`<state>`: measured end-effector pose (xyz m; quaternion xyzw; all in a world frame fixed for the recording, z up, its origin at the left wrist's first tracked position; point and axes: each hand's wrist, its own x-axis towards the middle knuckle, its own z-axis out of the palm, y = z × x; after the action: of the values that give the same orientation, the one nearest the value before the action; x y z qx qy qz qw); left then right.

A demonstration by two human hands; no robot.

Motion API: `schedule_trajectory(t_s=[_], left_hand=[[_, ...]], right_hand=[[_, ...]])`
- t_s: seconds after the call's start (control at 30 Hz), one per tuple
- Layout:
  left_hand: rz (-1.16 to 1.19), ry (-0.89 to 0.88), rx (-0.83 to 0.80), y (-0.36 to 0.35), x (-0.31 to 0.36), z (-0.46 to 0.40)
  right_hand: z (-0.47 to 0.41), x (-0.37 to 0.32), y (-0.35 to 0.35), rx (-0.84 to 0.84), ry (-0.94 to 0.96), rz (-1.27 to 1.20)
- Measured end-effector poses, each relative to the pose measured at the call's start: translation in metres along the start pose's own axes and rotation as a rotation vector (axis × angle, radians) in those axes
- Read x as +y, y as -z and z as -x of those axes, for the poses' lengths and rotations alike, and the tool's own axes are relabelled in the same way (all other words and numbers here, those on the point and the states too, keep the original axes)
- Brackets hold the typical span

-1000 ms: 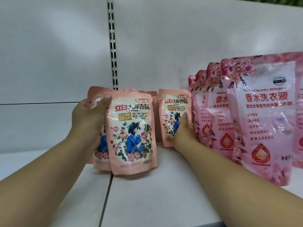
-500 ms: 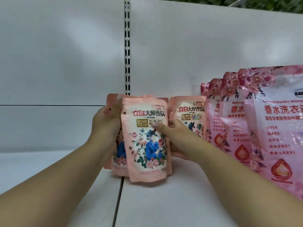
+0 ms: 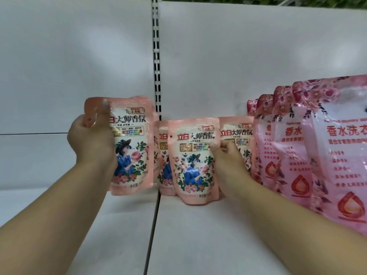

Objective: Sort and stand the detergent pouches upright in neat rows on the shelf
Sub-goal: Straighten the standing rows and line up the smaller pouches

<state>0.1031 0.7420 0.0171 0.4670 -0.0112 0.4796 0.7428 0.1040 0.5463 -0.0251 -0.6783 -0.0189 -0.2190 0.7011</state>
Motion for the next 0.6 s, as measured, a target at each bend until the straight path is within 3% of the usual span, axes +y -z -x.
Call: schedule_trajectory(t_s=[0.1, 0.17, 0.27, 0.43, 0.6], left_hand=[[0.021, 0.022, 0.044, 0.002, -0.002, -0.006], [0.066, 0.026, 0.058, 0.004, -0.001, -0.008], [0.135, -0.011, 0.076, 0.002, 0.005, -0.007], [0.279, -0.142, 0.083, 0.004, 0.022, -0.015], [0.242, -0.087, 0.077, 0.006, 0.018, -0.02]], right_hand=[[0.005, -0.002, -0.009, -0.181, -0.073, 0.027], [0.009, -0.001, -0.011, -0.247, -0.11, 0.175], [0.009, 0.005, -0.01, -0.277, -0.166, 0.402], [0.003, 0.013, -0.02, -0.249, -0.134, 0.457], [0.002, 0.018, -0.025, -0.199, -0.058, 0.555]])
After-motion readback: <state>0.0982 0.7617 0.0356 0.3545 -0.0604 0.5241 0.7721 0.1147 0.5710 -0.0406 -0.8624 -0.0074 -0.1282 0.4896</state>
